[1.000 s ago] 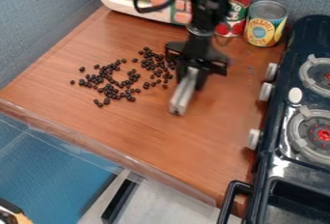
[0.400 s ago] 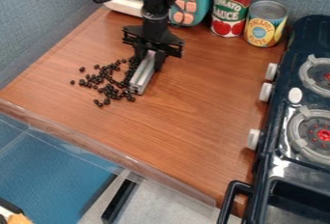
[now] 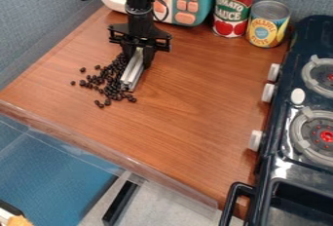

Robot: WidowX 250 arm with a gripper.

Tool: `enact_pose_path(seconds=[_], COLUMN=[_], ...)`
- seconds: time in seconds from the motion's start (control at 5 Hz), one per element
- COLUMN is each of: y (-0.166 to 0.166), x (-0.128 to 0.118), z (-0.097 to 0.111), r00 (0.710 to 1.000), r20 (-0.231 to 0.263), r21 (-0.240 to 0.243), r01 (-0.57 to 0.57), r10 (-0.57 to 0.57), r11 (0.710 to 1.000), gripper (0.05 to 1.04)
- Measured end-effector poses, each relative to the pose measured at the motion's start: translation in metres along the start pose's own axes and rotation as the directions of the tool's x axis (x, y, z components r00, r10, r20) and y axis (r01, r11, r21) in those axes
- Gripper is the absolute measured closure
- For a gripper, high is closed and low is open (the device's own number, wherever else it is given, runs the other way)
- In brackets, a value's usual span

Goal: Sweep into pile

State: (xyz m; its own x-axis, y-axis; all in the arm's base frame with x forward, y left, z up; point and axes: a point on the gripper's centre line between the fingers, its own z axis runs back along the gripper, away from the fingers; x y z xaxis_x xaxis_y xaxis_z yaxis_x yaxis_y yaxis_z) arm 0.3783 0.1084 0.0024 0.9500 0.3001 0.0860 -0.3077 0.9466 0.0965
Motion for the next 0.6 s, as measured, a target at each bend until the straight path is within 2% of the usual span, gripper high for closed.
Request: enact_pose_path(seconds=[0.2,0.6], y=[0.022,0.05], x=[0.004,0.008], z=[-0.001,-0.004], r00=[0.995,0.985], r20=[-0.01,-0.04], r21=[-0.016,-0.016], r01=[-0.095,-0.167], r10=[0.095,0.166], r11=[0.995,0.986], gripper=[0.678,0.678])
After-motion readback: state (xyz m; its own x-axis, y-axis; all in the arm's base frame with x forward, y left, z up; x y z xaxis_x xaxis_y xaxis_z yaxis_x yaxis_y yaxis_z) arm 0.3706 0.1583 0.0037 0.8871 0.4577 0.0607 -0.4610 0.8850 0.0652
